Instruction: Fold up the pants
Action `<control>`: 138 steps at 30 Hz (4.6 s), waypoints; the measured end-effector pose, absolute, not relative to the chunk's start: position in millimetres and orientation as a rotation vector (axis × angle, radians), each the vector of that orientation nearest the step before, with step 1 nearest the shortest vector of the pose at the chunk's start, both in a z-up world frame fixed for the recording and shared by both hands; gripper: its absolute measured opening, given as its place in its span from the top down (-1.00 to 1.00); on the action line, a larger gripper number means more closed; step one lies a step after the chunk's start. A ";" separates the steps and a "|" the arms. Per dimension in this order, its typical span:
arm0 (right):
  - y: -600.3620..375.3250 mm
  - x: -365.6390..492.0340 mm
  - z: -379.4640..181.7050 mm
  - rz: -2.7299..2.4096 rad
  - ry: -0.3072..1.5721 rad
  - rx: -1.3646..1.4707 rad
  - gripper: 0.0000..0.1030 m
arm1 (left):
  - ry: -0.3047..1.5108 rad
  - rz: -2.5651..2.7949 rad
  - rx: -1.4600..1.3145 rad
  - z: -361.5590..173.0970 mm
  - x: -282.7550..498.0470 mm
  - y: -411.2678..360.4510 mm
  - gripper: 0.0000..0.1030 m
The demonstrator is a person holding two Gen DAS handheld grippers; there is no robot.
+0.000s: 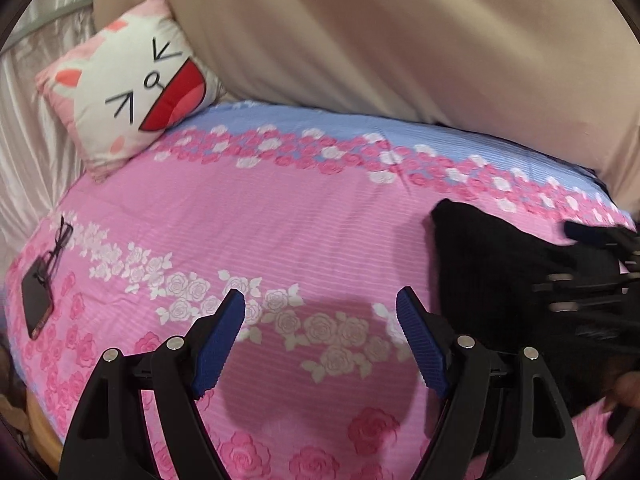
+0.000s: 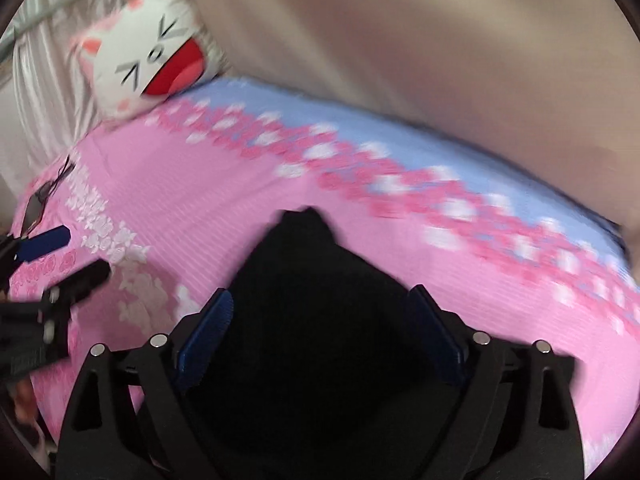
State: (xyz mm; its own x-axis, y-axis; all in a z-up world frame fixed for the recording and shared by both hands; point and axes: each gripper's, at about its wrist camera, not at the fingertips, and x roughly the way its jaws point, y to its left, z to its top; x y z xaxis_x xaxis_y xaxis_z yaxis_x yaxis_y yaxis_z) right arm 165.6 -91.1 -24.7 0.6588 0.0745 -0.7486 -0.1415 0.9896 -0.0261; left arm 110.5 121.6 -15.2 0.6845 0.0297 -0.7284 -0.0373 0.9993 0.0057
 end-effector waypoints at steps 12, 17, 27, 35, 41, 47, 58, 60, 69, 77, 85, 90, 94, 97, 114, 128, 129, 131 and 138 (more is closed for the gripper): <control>-232.5 37.1 -76.5 -0.038 0.995 0.229 -0.90 | 0.815 -0.098 0.081 -14.2 80.6 43.6 -0.47; -220.1 9.6 -52.4 -0.155 0.894 -0.005 -0.91 | 0.855 -0.083 0.124 -28.0 72.6 31.8 -0.47; -219.8 13.0 -73.8 -0.198 0.931 -0.028 -0.91 | 0.895 -0.044 0.217 -61.5 66.3 12.9 -0.65; -256.2 3.8 -72.0 -0.144 0.928 0.210 -0.90 | 0.903 -0.041 0.185 -63.8 64.3 36.9 -0.90; -267.8 -2.9 -46.8 -0.027 0.894 0.224 0.03 | 0.839 -0.070 0.140 -29.7 59.5 38.7 -0.88; -240.9 9.8 -58.2 0.073 0.961 0.184 0.14 | 0.875 -0.054 0.171 -39.5 69.5 27.2 -0.88; -241.3 34.0 -71.3 -0.009 0.985 0.066 -0.03 | 0.925 -0.067 0.202 -64.9 74.4 24.4 -0.90; -251.3 30.9 -76.1 -0.031 0.981 0.116 -0.20 | 0.923 -0.074 0.210 -68.3 74.0 24.9 -0.90; -258.2 2.5 -16.9 -0.135 0.852 0.131 -0.22 | 0.865 -0.069 0.210 -44.5 65.3 30.9 -0.90; -214.4 74.7 -45.6 -0.134 0.906 -0.102 -0.40 | 0.883 -0.011 0.247 -65.6 75.8 29.6 -0.90; -245.1 75.9 -25.1 -0.163 0.851 0.090 -0.48 | 0.859 -0.050 0.170 -43.5 72.6 50.1 -0.90; -181.5 125.5 -19.2 0.153 0.855 0.098 -0.19 | 0.876 -0.008 0.159 -47.1 89.5 50.4 -0.90; -192.0 164.3 -71.7 0.163 0.955 0.143 0.46 | 0.888 -0.037 0.143 -57.0 91.7 54.2 -0.90; -227.4 164.4 -57.2 0.063 0.939 0.274 0.76 | 0.883 -0.045 0.131 -52.7 87.9 62.3 -0.90; -60.6 264.0 -48.4 0.257 0.959 -0.024 0.35 | 0.903 0.065 0.062 -51.8 85.7 118.6 -0.90; -249.0 114.9 -35.2 -0.149 0.897 0.138 0.38 | 0.852 -0.013 0.096 -31.8 76.7 88.0 -0.90; -242.2 112.0 -24.5 -0.139 0.869 0.118 0.38 | 0.846 -0.019 0.105 -29.9 75.5 82.7 -0.90; -231.3 108.7 -11.5 -0.052 0.843 0.151 0.40 | 0.837 -0.036 0.113 -26.0 73.0 71.4 -0.90; -246.4 99.4 -49.3 -0.027 0.906 0.219 0.43 | 0.863 -0.039 0.214 -43.8 71.9 39.8 -0.90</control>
